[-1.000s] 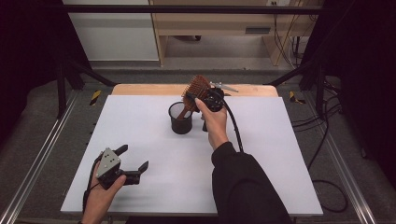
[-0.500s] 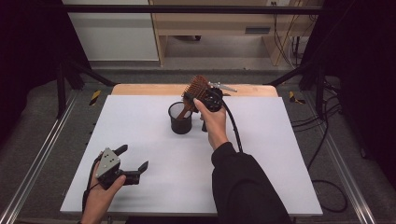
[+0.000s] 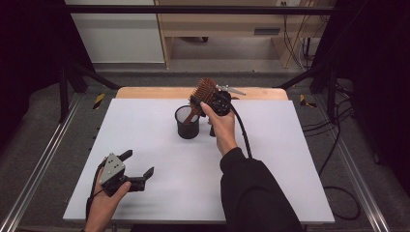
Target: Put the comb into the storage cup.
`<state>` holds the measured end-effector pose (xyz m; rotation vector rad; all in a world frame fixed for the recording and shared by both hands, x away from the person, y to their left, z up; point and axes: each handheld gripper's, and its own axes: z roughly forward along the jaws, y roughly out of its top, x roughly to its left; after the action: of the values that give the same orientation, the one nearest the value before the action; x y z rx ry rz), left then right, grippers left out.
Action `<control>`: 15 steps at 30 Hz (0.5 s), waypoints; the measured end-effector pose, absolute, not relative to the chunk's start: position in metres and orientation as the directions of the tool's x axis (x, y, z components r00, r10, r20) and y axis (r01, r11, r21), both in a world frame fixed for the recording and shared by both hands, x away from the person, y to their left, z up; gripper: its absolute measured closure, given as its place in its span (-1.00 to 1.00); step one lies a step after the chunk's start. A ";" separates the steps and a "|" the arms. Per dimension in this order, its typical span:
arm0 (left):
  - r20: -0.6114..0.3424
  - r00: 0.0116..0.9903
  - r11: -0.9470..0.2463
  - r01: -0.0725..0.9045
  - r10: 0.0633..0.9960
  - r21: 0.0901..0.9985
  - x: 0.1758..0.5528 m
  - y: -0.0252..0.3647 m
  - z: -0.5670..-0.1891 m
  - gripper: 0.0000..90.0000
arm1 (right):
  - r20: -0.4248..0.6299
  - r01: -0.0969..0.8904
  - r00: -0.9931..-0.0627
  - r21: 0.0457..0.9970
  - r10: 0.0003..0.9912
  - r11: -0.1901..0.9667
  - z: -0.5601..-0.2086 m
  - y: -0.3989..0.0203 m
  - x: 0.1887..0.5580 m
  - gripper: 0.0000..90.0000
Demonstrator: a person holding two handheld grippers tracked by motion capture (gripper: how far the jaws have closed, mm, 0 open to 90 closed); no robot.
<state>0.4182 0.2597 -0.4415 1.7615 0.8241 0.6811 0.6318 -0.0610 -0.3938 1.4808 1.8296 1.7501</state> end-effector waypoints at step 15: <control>0.062 0.604 -0.234 0.211 0.795 0.949 0.418 0.260 -0.441 -0.94 | 0.441 0.492 -0.477 0.851 0.761 -0.184 -0.391 -0.062 0.629 -0.61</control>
<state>0.4182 0.2599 -0.4413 1.7602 0.8241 0.6810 0.6290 -0.0615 -0.3911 1.4618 1.8417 1.7183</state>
